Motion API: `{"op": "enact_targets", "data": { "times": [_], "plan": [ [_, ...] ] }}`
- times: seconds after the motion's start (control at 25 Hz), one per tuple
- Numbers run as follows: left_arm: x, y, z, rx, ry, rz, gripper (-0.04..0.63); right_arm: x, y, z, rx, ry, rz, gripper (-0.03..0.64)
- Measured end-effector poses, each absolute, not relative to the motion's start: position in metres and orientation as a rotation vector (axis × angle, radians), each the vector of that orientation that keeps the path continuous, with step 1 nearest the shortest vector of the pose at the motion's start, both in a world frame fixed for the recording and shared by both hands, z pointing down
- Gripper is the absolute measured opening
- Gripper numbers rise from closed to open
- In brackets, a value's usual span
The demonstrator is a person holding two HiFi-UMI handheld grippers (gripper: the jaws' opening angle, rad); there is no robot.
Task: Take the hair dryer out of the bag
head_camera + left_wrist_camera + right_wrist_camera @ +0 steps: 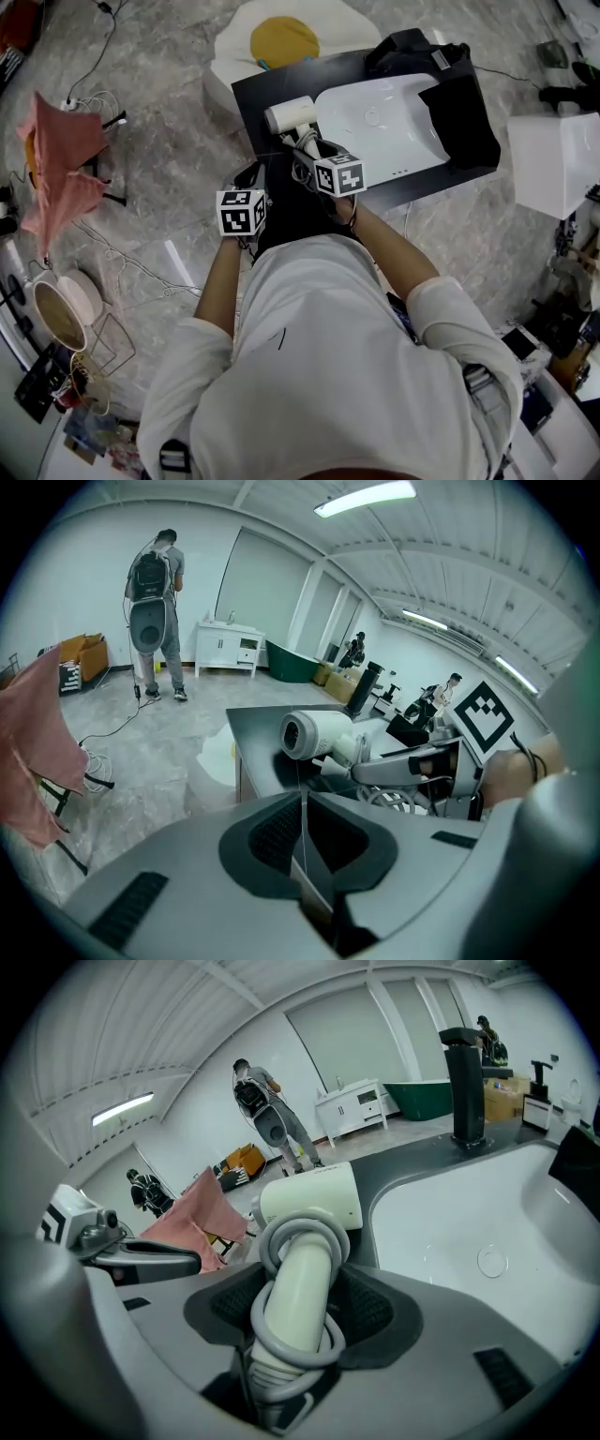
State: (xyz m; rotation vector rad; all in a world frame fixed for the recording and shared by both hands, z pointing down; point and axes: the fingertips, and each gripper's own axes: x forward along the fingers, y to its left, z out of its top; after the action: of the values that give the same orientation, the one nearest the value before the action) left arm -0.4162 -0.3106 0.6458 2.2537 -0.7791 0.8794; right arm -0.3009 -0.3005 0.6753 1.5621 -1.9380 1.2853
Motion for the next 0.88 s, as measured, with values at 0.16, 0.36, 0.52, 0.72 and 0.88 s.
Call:
{"op": "enact_targets", "data": {
  "times": [0.16, 0.36, 0.52, 0.72, 0.88],
  "plan": [
    [-0.413, -0.301, 0.650, 2.256, -0.744, 0.883, 0.035, -0.305, -0.298, 0.682, 1.562, -1.933, 1.261, 0.238],
    [-0.412, -0.289, 0.655, 2.243, -0.726, 0.858, 0.035, -0.307, -0.294, 0.695, 1.558, -1.900, 1.262, 0.241],
    [-0.418, -0.283, 0.654, 2.245, -0.733, 0.826, 0.035, -0.313, -0.293, 0.698, 1.577, -1.903, 1.232, 0.249],
    [-0.425, -0.288, 0.640, 2.247, -0.823, 0.796, 0.035, -0.311, -0.291, 0.696, 1.601, -1.892, 1.252, 0.262],
    [-0.407, -0.276, 0.629, 2.275, -0.855, 0.811, 0.035, -0.301, -0.280, 0.685, 1.591, -1.941, 1.199, 0.304]
  ]
}}
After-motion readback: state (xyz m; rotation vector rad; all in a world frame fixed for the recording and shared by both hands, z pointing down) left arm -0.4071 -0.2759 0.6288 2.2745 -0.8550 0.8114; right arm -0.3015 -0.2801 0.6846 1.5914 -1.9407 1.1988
